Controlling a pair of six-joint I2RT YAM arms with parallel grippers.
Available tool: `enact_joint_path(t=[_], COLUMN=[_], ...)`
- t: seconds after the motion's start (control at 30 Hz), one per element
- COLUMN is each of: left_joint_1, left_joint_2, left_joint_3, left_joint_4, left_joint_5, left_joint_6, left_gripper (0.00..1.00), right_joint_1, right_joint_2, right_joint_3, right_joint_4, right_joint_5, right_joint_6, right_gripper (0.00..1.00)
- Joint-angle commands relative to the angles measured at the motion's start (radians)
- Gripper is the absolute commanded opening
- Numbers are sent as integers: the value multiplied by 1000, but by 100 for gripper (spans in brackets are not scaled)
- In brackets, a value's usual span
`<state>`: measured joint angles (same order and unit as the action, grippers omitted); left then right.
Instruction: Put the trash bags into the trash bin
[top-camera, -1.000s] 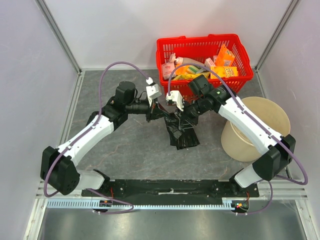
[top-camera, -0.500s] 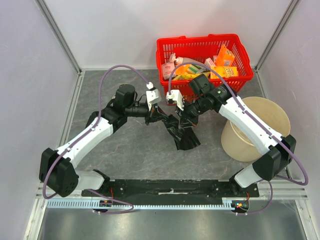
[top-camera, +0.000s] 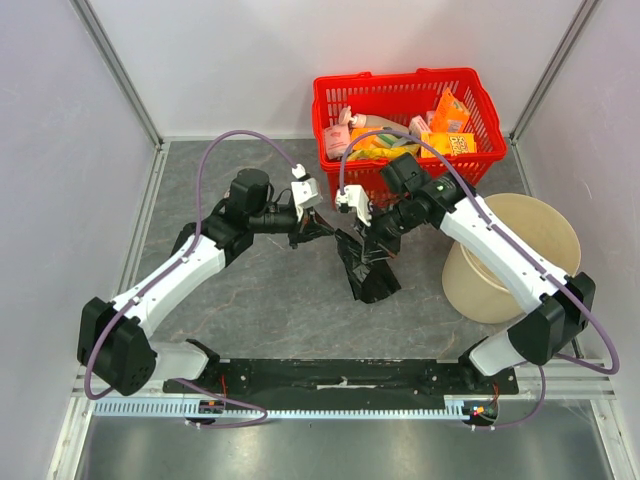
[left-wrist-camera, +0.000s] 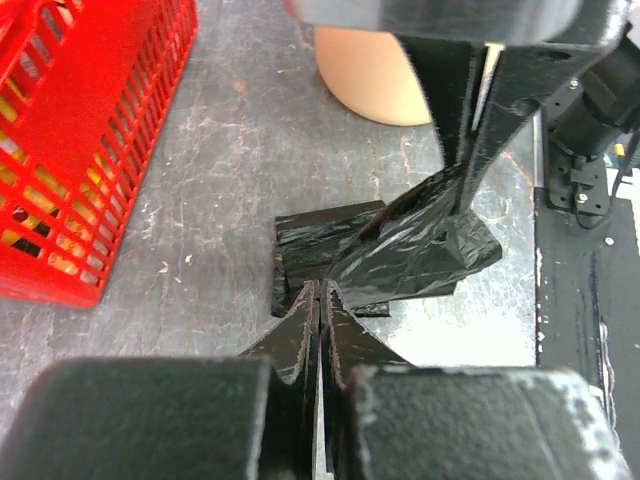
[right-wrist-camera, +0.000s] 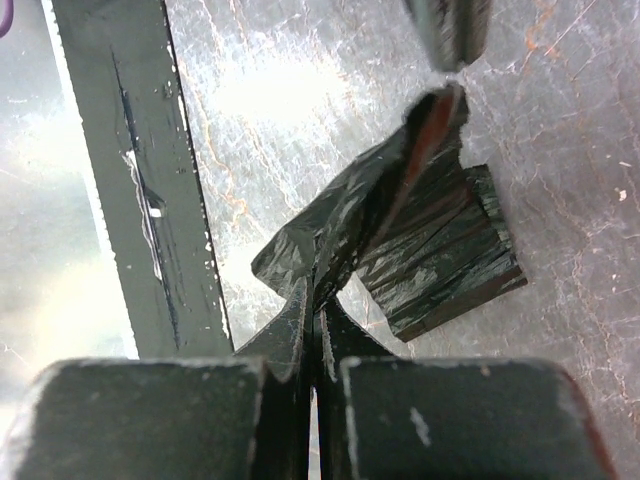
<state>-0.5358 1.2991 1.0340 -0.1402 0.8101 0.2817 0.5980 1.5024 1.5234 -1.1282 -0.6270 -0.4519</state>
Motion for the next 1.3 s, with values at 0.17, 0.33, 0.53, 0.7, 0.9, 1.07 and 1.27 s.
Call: enact_joint_path(t=[0.17,0.33,0.53,0.7,0.9,1.07,1.27], left_joint_1=[8,7,-9,-49,-96,-119,-125], left_joint_2=[-17,-27,-32,-3,38,66,94], left_joint_3=[12,43,70,80,84,60,54], left_joint_4=[13,-27,-81,-72,-42,17,82], left_joint_5=[7,142,207,173,106,38,-14], left_joint_6=[-12,-64,-68,-58,-27,-7,-16], left_gripper=[2,13,34,45,52,58,60], right_joint_1=[-10,-26,-32,-32,-40,-50,-52], right_joint_2=[-44,-16,31,48,56,64,68], right_joint_3=[-25,-5,37,52,73,75,67], right_joint_4=[-25,-2,4,1,-2,-5,-15], right_joint_5=[19,16,-13,-42,-77,-117,-135], right_joint_6=[-7,31,58,62,62,56,45], right_gripper=[0,0,0,0,0,0,0])
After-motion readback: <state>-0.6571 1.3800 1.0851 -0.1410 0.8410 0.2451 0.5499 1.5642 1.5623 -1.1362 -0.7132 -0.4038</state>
